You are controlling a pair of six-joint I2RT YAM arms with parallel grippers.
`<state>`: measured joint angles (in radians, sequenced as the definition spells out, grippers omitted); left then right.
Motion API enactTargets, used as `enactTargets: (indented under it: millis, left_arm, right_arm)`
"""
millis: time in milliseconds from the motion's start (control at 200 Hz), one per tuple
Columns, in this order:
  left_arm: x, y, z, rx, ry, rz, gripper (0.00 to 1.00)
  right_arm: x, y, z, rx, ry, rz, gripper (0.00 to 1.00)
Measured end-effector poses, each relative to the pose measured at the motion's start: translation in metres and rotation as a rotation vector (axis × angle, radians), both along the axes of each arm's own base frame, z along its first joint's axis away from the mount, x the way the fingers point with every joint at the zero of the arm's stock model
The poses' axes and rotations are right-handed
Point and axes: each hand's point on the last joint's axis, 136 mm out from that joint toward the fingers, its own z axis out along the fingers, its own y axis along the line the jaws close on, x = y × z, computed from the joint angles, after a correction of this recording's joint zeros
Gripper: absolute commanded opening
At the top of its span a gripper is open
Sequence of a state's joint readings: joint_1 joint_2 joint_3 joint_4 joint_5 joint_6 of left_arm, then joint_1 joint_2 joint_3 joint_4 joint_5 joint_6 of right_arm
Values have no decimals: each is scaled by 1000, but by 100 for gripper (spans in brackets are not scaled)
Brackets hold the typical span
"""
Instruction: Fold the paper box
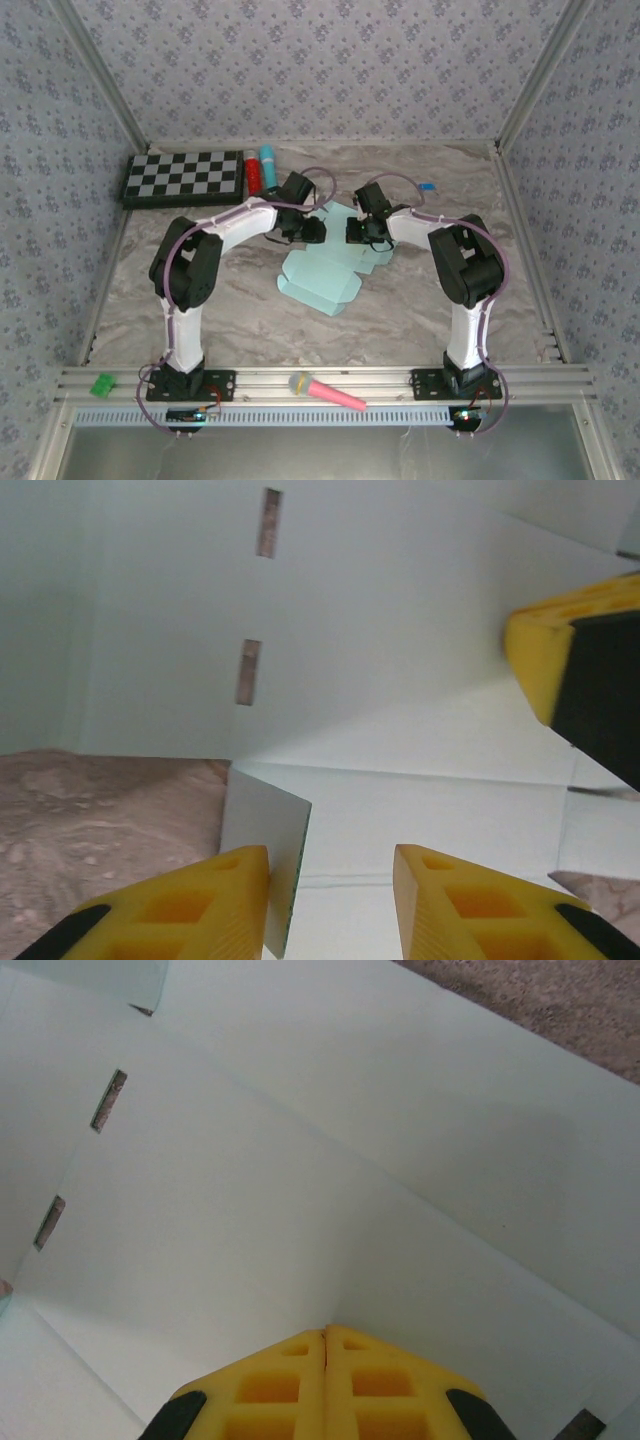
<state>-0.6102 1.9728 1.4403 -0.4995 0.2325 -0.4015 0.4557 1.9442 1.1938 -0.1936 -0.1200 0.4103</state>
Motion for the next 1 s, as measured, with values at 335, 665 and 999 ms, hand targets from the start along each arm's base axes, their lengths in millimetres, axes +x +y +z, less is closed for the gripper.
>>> enactTargets:
  millis: [335, 665, 999]
  left_arm:
    - [-6, -7, 1, -13, 10, -21, 38]
    - [1, 14, 16, 57, -86, 34, 39]
    - [-11, 15, 59, 4, -204, 30, 0]
  right_arm:
    - [0, 0, 0, -3, -1, -1, 0]
    - [-12, -12, 7, -42, 23, -15, 2]
    - [-1, -23, 64, -44, -74, 1, 26]
